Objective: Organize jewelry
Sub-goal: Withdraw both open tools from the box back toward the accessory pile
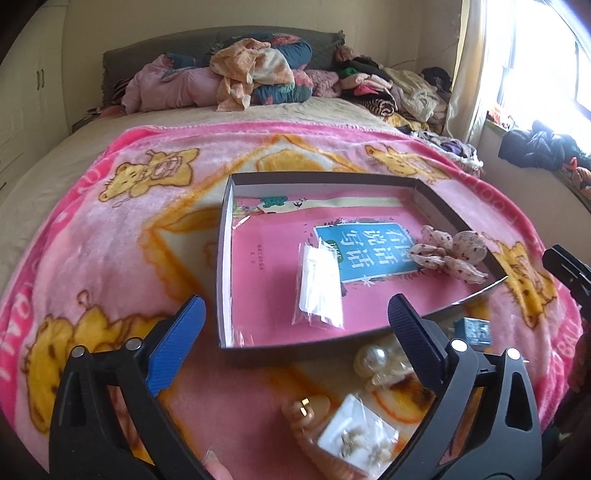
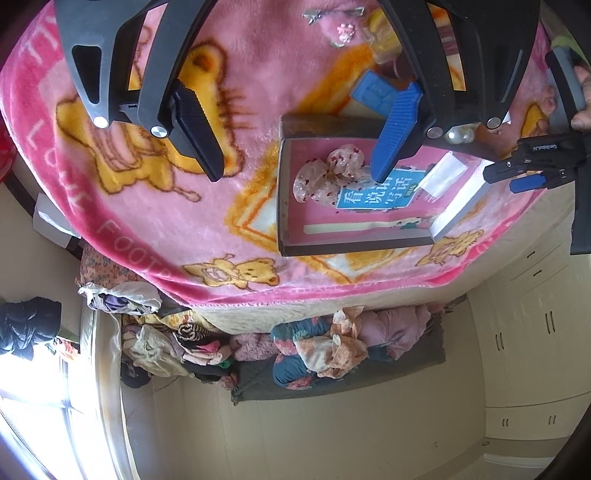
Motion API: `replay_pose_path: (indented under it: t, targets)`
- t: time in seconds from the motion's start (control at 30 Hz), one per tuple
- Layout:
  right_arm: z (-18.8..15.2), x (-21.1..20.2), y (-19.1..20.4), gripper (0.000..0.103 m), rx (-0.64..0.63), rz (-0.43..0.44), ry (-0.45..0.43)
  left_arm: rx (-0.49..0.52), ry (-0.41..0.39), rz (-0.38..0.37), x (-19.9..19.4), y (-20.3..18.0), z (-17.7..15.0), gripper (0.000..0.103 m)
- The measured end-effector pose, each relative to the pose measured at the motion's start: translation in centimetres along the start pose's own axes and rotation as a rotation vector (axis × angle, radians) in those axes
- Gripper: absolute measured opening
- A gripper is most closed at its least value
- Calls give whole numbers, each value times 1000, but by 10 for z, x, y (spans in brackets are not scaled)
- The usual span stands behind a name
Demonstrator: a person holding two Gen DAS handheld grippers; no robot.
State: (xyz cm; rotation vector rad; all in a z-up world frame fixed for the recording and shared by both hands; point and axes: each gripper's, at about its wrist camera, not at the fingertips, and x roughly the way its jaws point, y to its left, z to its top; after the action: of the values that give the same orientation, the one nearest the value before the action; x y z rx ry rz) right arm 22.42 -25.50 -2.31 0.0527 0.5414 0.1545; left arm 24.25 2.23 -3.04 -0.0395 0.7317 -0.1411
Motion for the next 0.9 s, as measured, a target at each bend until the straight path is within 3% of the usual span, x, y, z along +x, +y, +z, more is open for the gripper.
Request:
replay_pose_path:
  t: [0.3,0.9]
  targets:
    - [-3,-24,8,79,-16,17,-28,-13,-56,-12,-31,-6,-13,91]
    - [-26,-56,31,79,-66,70,-13,-2,-80,-73,-66,-15,-54,91]
